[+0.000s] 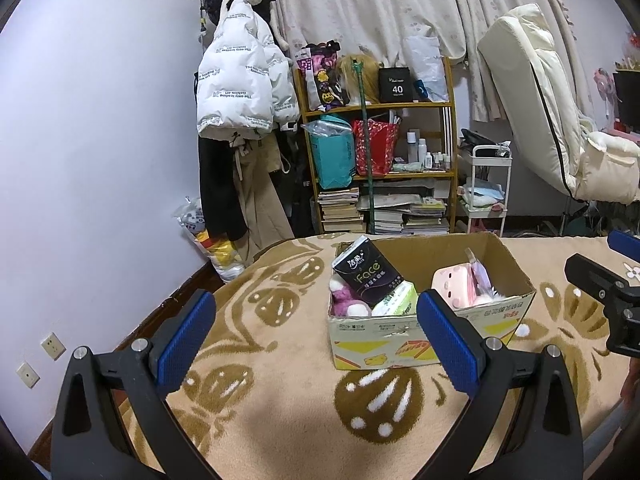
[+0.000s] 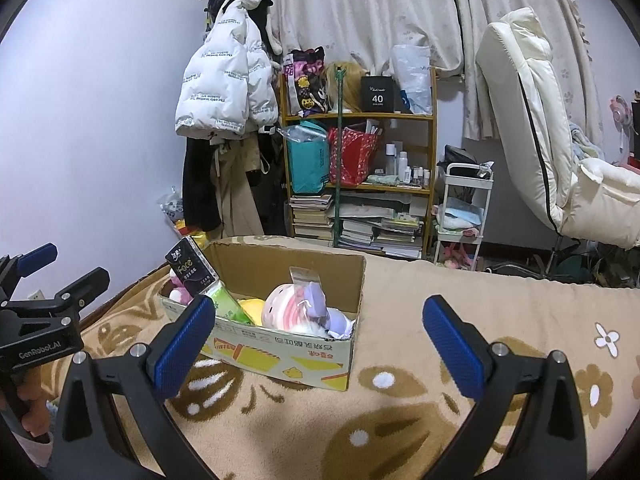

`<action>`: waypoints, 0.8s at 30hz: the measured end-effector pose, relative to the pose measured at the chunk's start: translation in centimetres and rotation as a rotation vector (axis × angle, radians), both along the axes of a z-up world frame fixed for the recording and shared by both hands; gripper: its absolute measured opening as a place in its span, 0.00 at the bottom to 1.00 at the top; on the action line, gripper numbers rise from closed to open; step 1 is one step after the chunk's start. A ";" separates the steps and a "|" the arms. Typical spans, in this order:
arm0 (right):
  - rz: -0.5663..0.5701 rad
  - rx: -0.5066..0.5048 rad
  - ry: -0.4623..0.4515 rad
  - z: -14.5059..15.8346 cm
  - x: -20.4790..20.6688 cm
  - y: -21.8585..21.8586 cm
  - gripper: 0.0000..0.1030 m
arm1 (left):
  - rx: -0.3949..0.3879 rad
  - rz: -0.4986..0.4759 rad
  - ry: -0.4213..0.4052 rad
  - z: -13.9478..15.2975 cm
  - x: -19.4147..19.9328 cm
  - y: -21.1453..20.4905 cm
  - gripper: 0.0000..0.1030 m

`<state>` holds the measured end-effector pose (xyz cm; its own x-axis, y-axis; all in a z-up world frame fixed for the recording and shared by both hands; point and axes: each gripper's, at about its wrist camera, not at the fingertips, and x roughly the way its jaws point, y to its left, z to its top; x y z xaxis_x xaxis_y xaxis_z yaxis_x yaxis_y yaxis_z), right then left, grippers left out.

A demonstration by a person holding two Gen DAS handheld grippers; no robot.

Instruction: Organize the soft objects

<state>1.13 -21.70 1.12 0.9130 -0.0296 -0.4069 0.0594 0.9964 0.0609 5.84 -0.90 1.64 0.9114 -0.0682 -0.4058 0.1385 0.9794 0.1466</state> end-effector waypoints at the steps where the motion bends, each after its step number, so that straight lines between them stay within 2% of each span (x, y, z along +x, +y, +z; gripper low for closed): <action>1: -0.001 -0.001 0.001 0.0 0.0 0.0 1.00 | 0.001 0.002 -0.004 0.0 0.0 0.0 0.97; 24: -0.028 0.029 0.011 -0.8 0.6 0.0 1.00 | -0.005 0.013 -0.019 -0.3 -0.2 0.4 0.97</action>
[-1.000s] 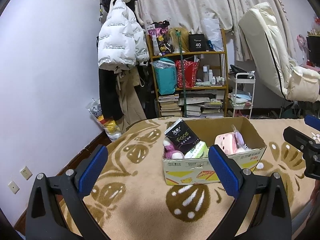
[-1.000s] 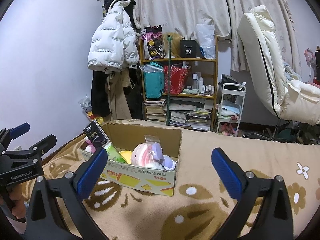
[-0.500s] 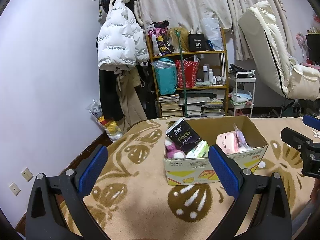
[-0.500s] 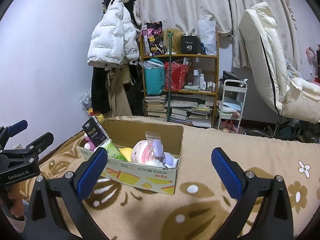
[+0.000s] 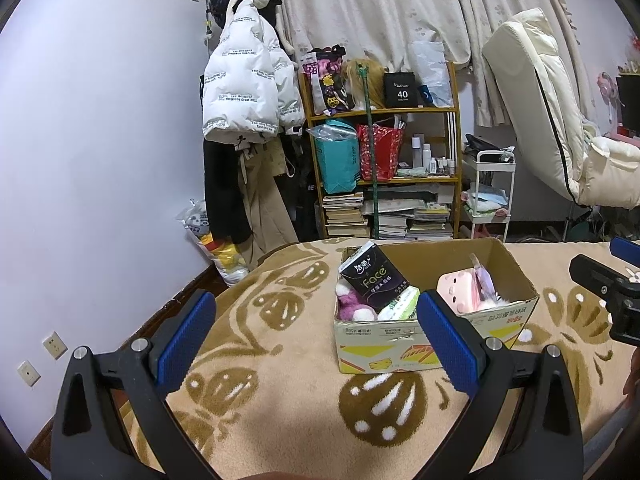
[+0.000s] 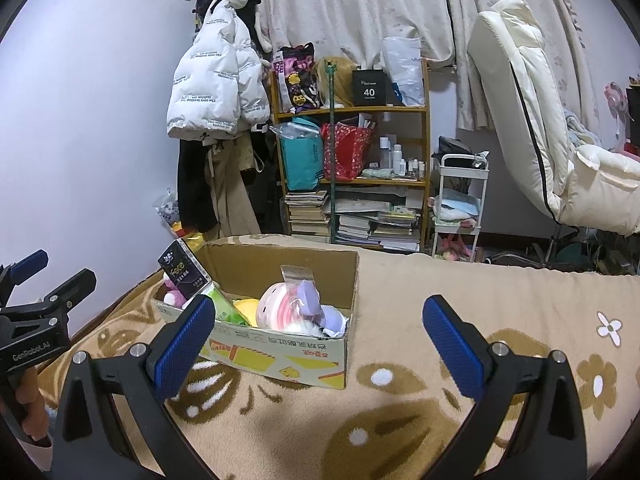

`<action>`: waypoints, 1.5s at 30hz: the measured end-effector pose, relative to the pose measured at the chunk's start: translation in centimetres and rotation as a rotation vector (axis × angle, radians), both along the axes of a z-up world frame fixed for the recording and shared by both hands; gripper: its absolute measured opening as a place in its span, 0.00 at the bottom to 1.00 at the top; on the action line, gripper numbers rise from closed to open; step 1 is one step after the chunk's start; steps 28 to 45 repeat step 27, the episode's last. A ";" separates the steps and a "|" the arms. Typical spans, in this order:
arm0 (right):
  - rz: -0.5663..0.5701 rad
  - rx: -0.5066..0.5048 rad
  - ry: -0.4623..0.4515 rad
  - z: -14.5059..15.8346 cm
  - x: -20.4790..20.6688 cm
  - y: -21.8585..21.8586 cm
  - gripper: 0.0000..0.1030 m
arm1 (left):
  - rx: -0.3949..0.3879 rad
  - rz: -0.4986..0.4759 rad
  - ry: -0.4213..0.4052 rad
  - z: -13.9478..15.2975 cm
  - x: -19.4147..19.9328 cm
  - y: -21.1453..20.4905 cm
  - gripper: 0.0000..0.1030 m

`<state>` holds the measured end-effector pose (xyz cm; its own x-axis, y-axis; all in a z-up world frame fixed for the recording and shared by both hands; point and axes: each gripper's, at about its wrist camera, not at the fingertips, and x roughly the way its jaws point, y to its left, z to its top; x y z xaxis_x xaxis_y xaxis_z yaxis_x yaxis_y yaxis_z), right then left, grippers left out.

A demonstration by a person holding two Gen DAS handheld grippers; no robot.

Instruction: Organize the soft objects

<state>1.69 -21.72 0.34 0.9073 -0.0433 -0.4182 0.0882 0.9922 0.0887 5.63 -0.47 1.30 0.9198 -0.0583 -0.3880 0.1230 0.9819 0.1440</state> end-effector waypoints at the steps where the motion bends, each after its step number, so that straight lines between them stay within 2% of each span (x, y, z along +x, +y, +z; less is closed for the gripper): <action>1: 0.000 0.001 0.000 0.0 0.0 0.0 1.00 | 0.000 -0.001 0.001 0.0 0.0 0.0 0.97; 45: -0.003 0.006 0.004 -0.1 0.0 -0.3 1.00 | 0.011 -0.003 0.013 0.1 0.3 -0.3 0.97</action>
